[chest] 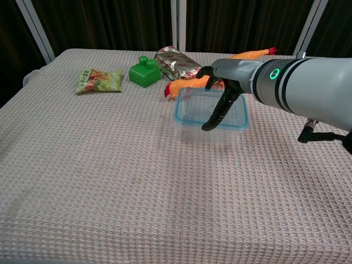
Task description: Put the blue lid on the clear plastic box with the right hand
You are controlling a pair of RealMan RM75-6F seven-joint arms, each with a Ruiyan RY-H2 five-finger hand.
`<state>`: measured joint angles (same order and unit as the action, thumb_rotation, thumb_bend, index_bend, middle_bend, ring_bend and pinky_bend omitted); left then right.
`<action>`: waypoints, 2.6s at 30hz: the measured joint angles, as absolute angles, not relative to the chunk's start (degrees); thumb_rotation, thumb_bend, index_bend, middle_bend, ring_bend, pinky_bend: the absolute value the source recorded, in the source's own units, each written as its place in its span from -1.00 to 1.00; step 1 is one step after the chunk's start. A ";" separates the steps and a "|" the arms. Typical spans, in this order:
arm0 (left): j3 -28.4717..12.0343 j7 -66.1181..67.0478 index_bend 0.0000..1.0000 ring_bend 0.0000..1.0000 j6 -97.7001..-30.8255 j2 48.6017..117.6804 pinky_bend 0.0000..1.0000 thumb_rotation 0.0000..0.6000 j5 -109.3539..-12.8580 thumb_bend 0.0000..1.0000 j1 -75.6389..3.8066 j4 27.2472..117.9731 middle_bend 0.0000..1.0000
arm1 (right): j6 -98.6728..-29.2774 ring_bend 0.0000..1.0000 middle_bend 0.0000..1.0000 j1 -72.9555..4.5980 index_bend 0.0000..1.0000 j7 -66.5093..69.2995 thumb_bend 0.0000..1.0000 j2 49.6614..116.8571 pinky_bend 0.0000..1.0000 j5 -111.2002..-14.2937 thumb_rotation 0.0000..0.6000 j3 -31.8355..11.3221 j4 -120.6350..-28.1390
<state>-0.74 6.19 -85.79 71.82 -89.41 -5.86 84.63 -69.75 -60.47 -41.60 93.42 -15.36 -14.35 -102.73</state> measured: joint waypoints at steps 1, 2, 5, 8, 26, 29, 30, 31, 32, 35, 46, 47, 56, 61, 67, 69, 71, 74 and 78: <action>-0.75 6.13 -0.89 -1.00 -85.72 71.84 -0.99 1.00 -89.45 -0.94 -5.93 84.55 -0.98 | -69.64 -0.96 -0.34 -60.41 -1.00 -41.59 -0.80 93.51 -1.00 -15.41 1.00 -14.37 -102.50; -0.75 6.08 -0.89 -1.00 -85.71 71.86 -0.99 1.00 -89.46 -0.94 -5.95 84.52 -0.98 | -69.56 -0.96 -0.34 -60.36 -1.00 -41.61 -0.80 93.63 -1.00 -15.46 1.00 -14.40 -102.25; -0.79 5.82 -0.89 -1.00 -85.74 71.92 -0.99 1.00 -89.42 -0.94 -5.97 84.39 -0.98 | -69.25 -0.96 -0.35 -60.29 -1.00 -41.87 -0.80 94.12 -1.00 -15.45 1.00 -14.56 -101.57; -0.78 5.63 -0.89 -1.00 -85.61 72.07 -0.99 1.00 -89.27 -0.94 -5.98 84.13 -0.98 | -68.85 -0.96 -0.35 -60.30 -1.00 -42.04 -0.80 94.49 -1.00 -15.48 1.00 -14.76 -101.06; -0.70 4.65 -0.89 -1.00 -85.36 72.69 -0.99 1.00 -88.72 -0.94 -5.88 82.98 -0.98 | -67.61 -0.96 -0.36 -60.99 -1.00 -44.26 -0.80 97.00 -1.00 -14.65 1.00 -15.85 -97.24; -0.63 4.57 -0.89 -1.00 -85.23 72.78 -0.99 1.00 -88.61 -0.94 -5.87 82.85 -0.98 | -67.39 -0.96 -0.38 -61.05 -1.00 -44.61 -0.80 97.41 -1.00 -14.64 1.00 -15.73 -96.56; -0.62 4.55 -0.89 -1.00 -85.21 72.80 -0.99 1.00 -88.58 -0.94 -5.86 82.83 -0.98 | -67.30 -0.96 -0.39 -61.02 -1.00 -44.74 -0.81 97.53 -1.00 -14.76 1.00 -15.61 -96.37; -0.63 4.52 -0.89 -1.00 -85.21 72.84 -0.99 1.00 -88.55 -0.94 -5.85 82.79 -0.98 | -67.22 -0.97 -0.41 -60.99 -1.00 -44.79 -0.82 97.58 -1.00 -14.84 1.00 -15.55 -96.26; -0.63 4.51 -0.89 -1.00 -85.19 72.85 -0.99 1.00 -88.54 -0.94 -5.86 82.79 -0.98 | -67.11 -0.97 -0.45 -60.95 -1.00 -44.84 -0.84 97.60 -1.00 -14.89 1.00 -15.51 -96.19; -0.63 4.60 -0.89 -1.00 -85.12 72.92 -0.99 1.00 -88.56 -0.94 -5.93 82.81 -0.98 | -66.81 -1.00 -0.57 -60.81 -1.00 -45.01 -0.94 97.56 -1.00 -15.04 1.00 -15.42 -96.01; -0.77 5.16 -0.89 -1.00 -85.19 72.80 -0.99 1.00 -88.56 -0.94 -6.05 83.37 -0.98 | -65.98 -1.00 -0.90 -59.47 -1.00 -43.71 -1.00 95.78 -1.00 -17.24 1.00 -15.28 -97.96; -0.78 5.24 -0.89 -1.00 -85.20 72.77 -0.99 1.00 -88.57 -0.94 -6.06 83.47 -0.98 | -65.91 -1.00 -0.91 -59.38 -1.00 -43.67 -1.00 95.57 -1.00 -17.38 1.00 -15.21 -98.19; -0.79 5.78 -0.89 -1.00 -85.57 72.42 -0.99 1.00 -88.50 -0.94 -5.86 84.25 -0.98 | -65.50 -1.00 -0.82 -57.55 -1.00 -42.08 -1.00 91.53 -1.00 -23.38 1.00 -13.77 -103.91; -0.67 6.24 -0.89 -1.00 -85.87 72.28 -0.99 1.00 -88.56 -0.94 -5.63 84.77 -0.98 | -64.86 -1.00 -0.63 -55.02 -1.00 -39.83 -1.00 87.20 -1.00 -33.97 1.00 -10.49 -109.35; -0.54 7.06 -0.89 -1.00 -86.13 72.30 -0.99 1.00 -88.42 -0.94 -5.29 85.52 -0.98 | -61.04 -1.00 -0.59 -52.21 -1.00 -35.10 -1.00 84.40 -1.00 -44.97 1.00 -5.40 -111.80; -0.49 7.30 -0.89 -1.00 -86.18 72.26 -0.99 1.00 -88.41 -0.94 -5.20 85.72 -0.98 | -60.23 -1.00 -0.59 -51.61 -1.00 -34.36 -1.00 84.40 -1.00 -47.17 1.00 -4.08 -111.31; -0.50 7.47 -0.89 -1.00 -86.27 72.17 -0.99 1.00 -88.33 -0.94 -5.10 85.97 -0.98 | -59.90 -1.00 -0.59 -51.40 -1.00 -34.35 -1.00 84.83 -1.00 -47.84 1.00 -3.60 -110.43; -0.54 7.67 -0.89 -1.00 -86.46 72.11 -0.99 1.00 -88.28 -0.94 -4.97 86.20 -0.98 | -59.20 -1.00 -0.59 -51.46 -1.00 -34.46 -1.00 85.98 -1.00 -48.18 1.00 -3.41 -108.79; -0.50 7.86 -0.89 -1.00 -86.29 72.10 -0.99 1.00 -88.12 -0.94 -4.91 86.31 -0.98 | -58.92 -1.00 -0.59 -51.70 -1.00 -34.96 -1.00 87.64 -1.00 -48.26 1.00 -3.46 -107.12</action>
